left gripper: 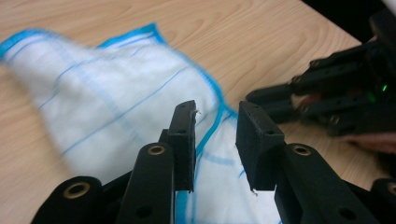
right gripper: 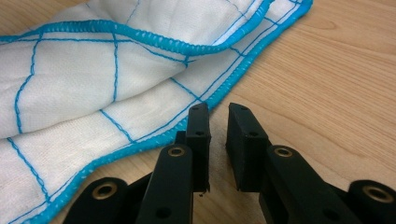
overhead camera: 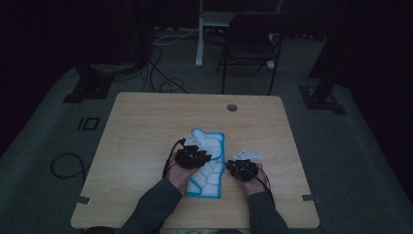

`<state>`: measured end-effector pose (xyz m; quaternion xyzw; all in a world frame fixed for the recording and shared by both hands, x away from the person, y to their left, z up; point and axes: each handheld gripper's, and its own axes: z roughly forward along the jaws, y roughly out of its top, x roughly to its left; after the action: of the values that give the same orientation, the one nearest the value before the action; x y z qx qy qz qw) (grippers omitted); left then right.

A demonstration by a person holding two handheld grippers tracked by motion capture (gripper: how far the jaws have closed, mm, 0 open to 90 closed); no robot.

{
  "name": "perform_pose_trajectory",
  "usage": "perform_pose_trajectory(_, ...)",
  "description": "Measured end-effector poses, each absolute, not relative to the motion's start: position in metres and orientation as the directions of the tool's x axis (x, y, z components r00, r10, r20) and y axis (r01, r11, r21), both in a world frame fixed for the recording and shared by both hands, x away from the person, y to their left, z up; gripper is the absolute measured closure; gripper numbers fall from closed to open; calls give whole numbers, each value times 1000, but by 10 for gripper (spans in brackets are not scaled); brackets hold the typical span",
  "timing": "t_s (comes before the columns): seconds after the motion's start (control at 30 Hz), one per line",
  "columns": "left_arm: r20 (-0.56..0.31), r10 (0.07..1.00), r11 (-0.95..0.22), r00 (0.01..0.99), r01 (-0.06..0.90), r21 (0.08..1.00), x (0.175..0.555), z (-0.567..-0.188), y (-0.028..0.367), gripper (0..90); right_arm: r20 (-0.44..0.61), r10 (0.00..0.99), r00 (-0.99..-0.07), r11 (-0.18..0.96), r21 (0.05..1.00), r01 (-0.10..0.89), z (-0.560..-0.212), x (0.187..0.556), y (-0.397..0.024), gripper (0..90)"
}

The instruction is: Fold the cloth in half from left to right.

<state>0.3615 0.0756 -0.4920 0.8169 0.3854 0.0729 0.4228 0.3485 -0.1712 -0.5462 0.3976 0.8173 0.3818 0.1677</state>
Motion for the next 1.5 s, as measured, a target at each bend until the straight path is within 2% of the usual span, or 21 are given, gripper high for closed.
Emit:
perform_pose_trajectory(0.37,-277,714,-296,643,636,712,344,-515,109,644,31,776,-630,393,758,521,-546,348,-170,787)
perform_pose_trajectory(0.67,-318,703,-299,637,669,680,341,-530,110,620,31,776,-631,393,758,521,-546,348,-170,785)
perform_pose_trajectory(0.73,-323,692,-309,646,669,676,340,-530,108,646,32,775,-631,393,758,520,-546,348,-170,785)
perform_pose_trajectory(0.87,-318,668,-330,672,651,683,336,-530,103,786,31,776,-630,392,759,520,-546,348,-171,784)
perform_pose_trajectory(0.97,-322,648,-340,690,640,689,332,-528,98,819,32,778,-627,389,759,522,-546,348,-171,785)
perform_pose_trajectory(1.13,-342,594,-345,728,615,709,323,-520,87,810,30,780,-625,386,763,518,-545,348,-172,785)
perform_pose_trajectory(1.23,-375,553,-337,744,611,716,320,-514,81,767,28,781,-624,385,765,517,-545,348,-173,785)
perform_pose_trajectory(1.37,-365,513,-356,777,580,733,313,-509,76,713,30,783,-621,381,767,517,-545,348,-174,783)
perform_pose_trajectory(1.5,-375,495,-345,784,574,743,309,-507,77,702,51,785,-617,357,777,519,-542,349,-176,774)
